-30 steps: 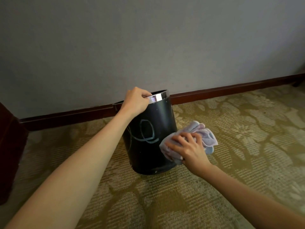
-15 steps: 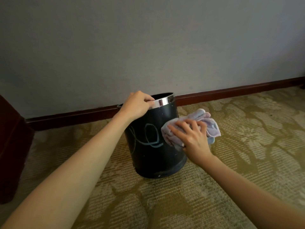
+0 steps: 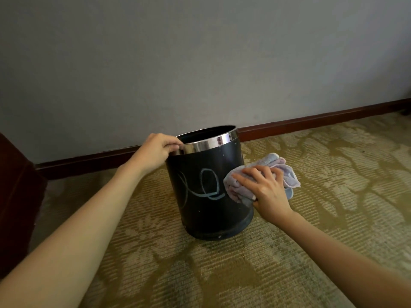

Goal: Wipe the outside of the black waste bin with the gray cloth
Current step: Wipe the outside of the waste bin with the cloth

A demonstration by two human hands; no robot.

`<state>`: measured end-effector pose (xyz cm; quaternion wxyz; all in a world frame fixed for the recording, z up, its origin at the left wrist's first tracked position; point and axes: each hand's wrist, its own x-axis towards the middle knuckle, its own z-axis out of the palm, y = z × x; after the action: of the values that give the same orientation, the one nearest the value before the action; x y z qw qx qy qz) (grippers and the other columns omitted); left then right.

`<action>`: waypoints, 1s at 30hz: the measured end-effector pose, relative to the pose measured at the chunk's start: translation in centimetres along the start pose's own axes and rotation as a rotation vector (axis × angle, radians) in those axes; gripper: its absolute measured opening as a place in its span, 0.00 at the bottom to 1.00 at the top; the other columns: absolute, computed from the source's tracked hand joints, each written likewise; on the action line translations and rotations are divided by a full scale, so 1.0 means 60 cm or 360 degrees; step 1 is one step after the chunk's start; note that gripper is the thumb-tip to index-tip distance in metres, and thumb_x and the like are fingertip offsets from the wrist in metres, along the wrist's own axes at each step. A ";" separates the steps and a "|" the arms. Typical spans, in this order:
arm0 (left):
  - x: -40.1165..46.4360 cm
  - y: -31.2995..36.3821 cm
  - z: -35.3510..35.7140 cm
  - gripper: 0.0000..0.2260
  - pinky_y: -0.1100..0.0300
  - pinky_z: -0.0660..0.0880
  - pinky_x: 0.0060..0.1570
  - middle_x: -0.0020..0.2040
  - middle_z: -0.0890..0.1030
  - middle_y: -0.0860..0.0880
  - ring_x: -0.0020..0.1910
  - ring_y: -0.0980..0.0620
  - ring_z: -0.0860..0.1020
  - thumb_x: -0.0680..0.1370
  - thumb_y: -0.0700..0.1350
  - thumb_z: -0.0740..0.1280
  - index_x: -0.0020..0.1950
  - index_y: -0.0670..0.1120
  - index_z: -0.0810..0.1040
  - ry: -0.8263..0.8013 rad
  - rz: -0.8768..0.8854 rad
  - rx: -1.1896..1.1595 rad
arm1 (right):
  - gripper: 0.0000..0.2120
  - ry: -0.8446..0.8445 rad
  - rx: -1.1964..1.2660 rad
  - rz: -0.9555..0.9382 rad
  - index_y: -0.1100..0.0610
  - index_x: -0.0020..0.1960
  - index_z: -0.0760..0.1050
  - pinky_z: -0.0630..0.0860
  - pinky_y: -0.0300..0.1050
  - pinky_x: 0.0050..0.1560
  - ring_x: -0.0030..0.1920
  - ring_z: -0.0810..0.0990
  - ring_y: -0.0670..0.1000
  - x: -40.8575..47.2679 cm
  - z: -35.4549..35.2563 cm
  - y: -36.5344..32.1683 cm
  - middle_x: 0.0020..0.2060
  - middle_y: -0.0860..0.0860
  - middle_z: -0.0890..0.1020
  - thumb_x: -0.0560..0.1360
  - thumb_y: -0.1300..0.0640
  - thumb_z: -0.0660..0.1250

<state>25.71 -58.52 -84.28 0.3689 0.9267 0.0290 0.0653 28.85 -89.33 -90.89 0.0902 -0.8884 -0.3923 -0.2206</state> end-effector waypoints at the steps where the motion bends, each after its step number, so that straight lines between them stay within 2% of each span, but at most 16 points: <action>1: 0.001 0.002 0.004 0.12 0.57 0.69 0.49 0.45 0.81 0.52 0.49 0.54 0.77 0.78 0.39 0.63 0.47 0.54 0.82 0.0028 0.0010 0.0019 | 0.30 0.0020 -0.0004 -0.0027 0.50 0.62 0.78 0.67 0.58 0.51 0.56 0.76 0.59 0.006 -0.005 0.001 0.56 0.52 0.80 0.61 0.60 0.79; 4: 0.002 0.012 0.014 0.11 0.58 0.69 0.42 0.40 0.81 0.49 0.43 0.52 0.78 0.78 0.38 0.64 0.45 0.52 0.82 0.0058 0.0039 0.0057 | 0.30 0.0104 -0.0037 -0.0062 0.52 0.61 0.78 0.68 0.59 0.50 0.56 0.76 0.61 0.034 -0.023 0.003 0.57 0.55 0.80 0.60 0.62 0.78; 6: 0.004 0.025 0.024 0.11 0.59 0.70 0.40 0.36 0.80 0.51 0.40 0.52 0.78 0.78 0.38 0.64 0.44 0.52 0.82 0.0057 0.0080 0.0065 | 0.30 0.0193 -0.0038 0.0009 0.52 0.62 0.77 0.67 0.59 0.50 0.56 0.75 0.62 0.062 -0.034 0.006 0.57 0.55 0.79 0.61 0.63 0.77; 8: 0.009 0.039 0.036 0.09 0.58 0.71 0.41 0.36 0.80 0.53 0.40 0.51 0.79 0.77 0.39 0.64 0.46 0.49 0.83 0.0092 0.0115 0.0104 | 0.30 0.0239 -0.0050 0.0083 0.51 0.63 0.77 0.65 0.58 0.50 0.57 0.74 0.62 0.085 -0.040 0.009 0.57 0.55 0.79 0.62 0.63 0.76; 11: 0.017 0.055 0.053 0.08 0.50 0.76 0.48 0.40 0.83 0.47 0.44 0.47 0.79 0.77 0.39 0.65 0.48 0.46 0.83 0.0171 0.0132 0.0122 | 0.29 0.0250 -0.0114 0.0067 0.53 0.63 0.77 0.65 0.58 0.50 0.56 0.74 0.62 0.078 -0.029 0.016 0.57 0.56 0.79 0.63 0.61 0.76; 13: 0.023 0.057 0.057 0.07 0.46 0.76 0.49 0.40 0.82 0.47 0.43 0.47 0.78 0.77 0.39 0.65 0.46 0.46 0.83 0.0209 0.0119 0.0105 | 0.28 0.0194 -0.0169 -0.0007 0.53 0.61 0.78 0.65 0.57 0.50 0.56 0.74 0.62 0.038 -0.010 0.024 0.57 0.55 0.80 0.62 0.60 0.77; 16: 0.034 0.050 0.054 0.09 0.52 0.74 0.46 0.40 0.81 0.49 0.43 0.50 0.78 0.77 0.39 0.64 0.45 0.47 0.83 0.0222 0.0056 0.0086 | 0.28 -0.0006 -0.0203 -0.0133 0.52 0.60 0.79 0.68 0.57 0.50 0.55 0.77 0.60 -0.033 0.018 0.033 0.55 0.53 0.81 0.61 0.58 0.79; 18: 0.040 0.044 0.050 0.09 0.57 0.69 0.45 0.40 0.81 0.50 0.43 0.51 0.77 0.77 0.38 0.64 0.46 0.47 0.83 0.0234 0.0012 0.0065 | 0.23 -0.0097 -0.0244 -0.0224 0.52 0.57 0.81 0.70 0.57 0.50 0.53 0.78 0.59 -0.057 0.026 0.032 0.52 0.52 0.82 0.62 0.56 0.78; 20: 0.041 0.041 0.048 0.09 0.60 0.67 0.45 0.39 0.80 0.52 0.41 0.55 0.76 0.77 0.38 0.64 0.47 0.47 0.84 0.0246 0.0003 0.0061 | 0.18 -0.0068 -0.0287 -0.0302 0.52 0.53 0.82 0.69 0.53 0.50 0.52 0.76 0.56 -0.050 0.021 0.035 0.49 0.51 0.83 0.64 0.56 0.76; 23: 0.036 0.047 0.050 0.09 0.60 0.67 0.45 0.39 0.78 0.55 0.39 0.62 0.73 0.77 0.38 0.64 0.48 0.46 0.83 0.0240 -0.0002 0.0029 | 0.23 -0.0076 -0.0206 -0.0258 0.50 0.58 0.80 0.71 0.58 0.49 0.54 0.77 0.60 -0.008 -0.006 0.035 0.55 0.53 0.81 0.64 0.58 0.76; 26: 0.034 0.060 0.060 0.09 0.60 0.67 0.43 0.35 0.77 0.56 0.38 0.56 0.75 0.77 0.37 0.65 0.48 0.46 0.84 0.0225 0.0088 0.0067 | 0.22 0.0105 -0.0114 -0.0100 0.52 0.61 0.78 0.69 0.60 0.50 0.55 0.76 0.61 0.063 -0.039 0.028 0.57 0.55 0.80 0.67 0.57 0.70; 28: 0.033 0.067 0.066 0.09 0.58 0.70 0.44 0.36 0.78 0.54 0.41 0.53 0.76 0.77 0.36 0.64 0.49 0.45 0.83 0.0235 0.0122 0.0097 | 0.20 0.0167 -0.0104 -0.0059 0.51 0.62 0.78 0.67 0.59 0.51 0.57 0.75 0.60 0.094 -0.050 0.021 0.57 0.54 0.80 0.71 0.53 0.65; 30: 0.036 0.065 0.068 0.09 0.57 0.71 0.45 0.40 0.79 0.50 0.43 0.52 0.77 0.77 0.37 0.64 0.50 0.45 0.83 0.0241 0.0120 0.0096 | 0.21 0.0164 -0.0138 -0.0051 0.51 0.62 0.78 0.66 0.58 0.52 0.58 0.74 0.61 0.092 -0.044 0.016 0.57 0.54 0.80 0.69 0.54 0.71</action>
<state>28.45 -63.87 -84.32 0.3347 0.9303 0.0238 0.1483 32.01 -87.25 -85.99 0.0680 -0.8725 -0.3915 -0.2843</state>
